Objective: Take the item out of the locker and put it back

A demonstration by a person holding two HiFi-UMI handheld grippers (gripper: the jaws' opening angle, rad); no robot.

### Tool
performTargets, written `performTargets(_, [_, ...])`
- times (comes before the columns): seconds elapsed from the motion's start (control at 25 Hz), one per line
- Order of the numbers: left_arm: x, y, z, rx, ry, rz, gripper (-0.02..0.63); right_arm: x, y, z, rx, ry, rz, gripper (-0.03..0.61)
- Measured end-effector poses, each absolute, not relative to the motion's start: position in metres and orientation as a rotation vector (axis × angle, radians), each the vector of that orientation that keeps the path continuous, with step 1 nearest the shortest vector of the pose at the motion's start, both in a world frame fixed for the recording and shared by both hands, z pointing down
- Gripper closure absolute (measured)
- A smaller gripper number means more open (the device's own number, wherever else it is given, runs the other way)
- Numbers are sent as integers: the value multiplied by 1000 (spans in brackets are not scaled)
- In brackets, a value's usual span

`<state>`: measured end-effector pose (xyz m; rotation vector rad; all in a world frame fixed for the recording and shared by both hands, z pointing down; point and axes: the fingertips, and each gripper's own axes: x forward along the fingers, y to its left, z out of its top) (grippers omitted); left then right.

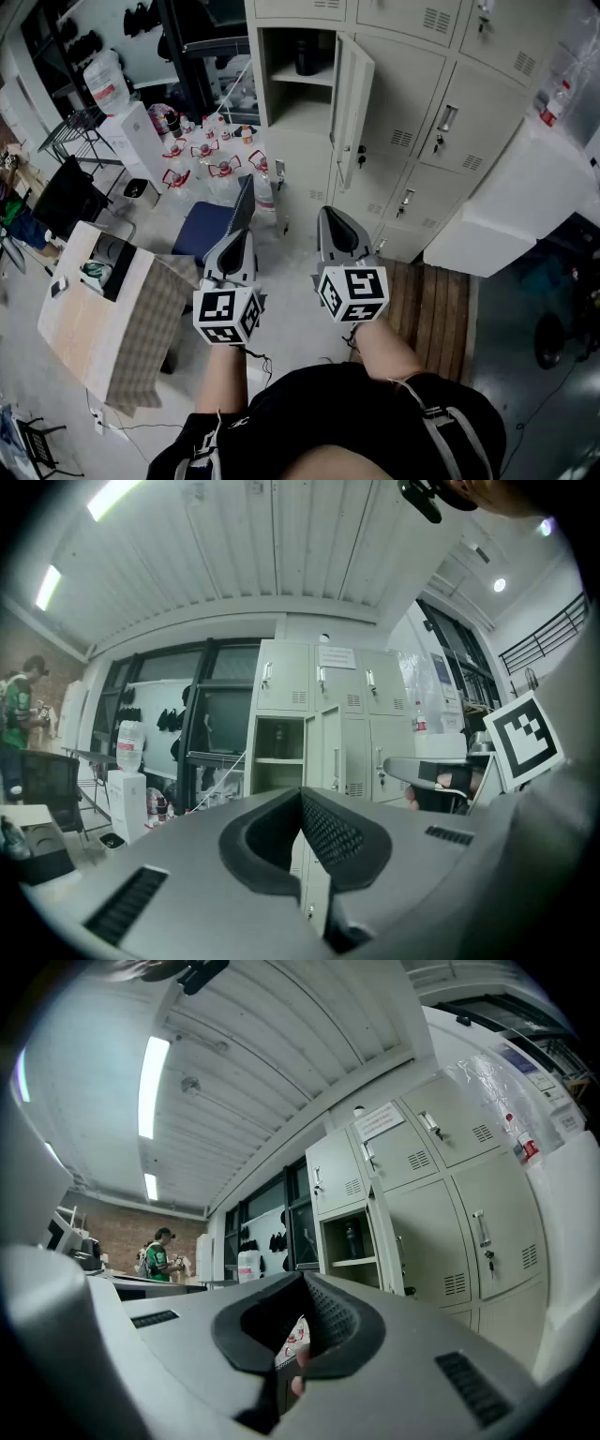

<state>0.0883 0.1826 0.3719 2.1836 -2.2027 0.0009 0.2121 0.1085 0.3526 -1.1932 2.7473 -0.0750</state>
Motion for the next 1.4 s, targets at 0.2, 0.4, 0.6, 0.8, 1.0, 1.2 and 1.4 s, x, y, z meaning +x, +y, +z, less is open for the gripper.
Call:
performTargets(0.2, [89, 190, 370, 2186, -2202, 2, 601, 216, 115, 349, -1189, 2730, -95, 565])
performTargets(0.4, [86, 201, 371, 2193, -2196, -4, 601, 210, 125, 348, -1190, 2732, -90, 565])
performTargets(0.6, [75, 217, 372, 2209, -2187, -18, 601, 198, 143, 349, -1202, 2734, -77, 565])
performTargets(0.8, [60, 236, 377, 2233, -2168, -27, 601, 185, 164, 351, -1223, 2730, -63, 565])
performTargets(1.0, [50, 244, 380, 2244, -2159, -30, 601, 176, 175, 351, -1233, 2726, -51, 565])
performTargets(1.2, [37, 239, 381, 2247, -2163, -39, 601, 164, 169, 347, -1232, 2707, -37, 565])
performTargets(1.4, [19, 219, 387, 2241, -2175, -26, 601, 147, 145, 354, -1223, 2703, -55, 565])
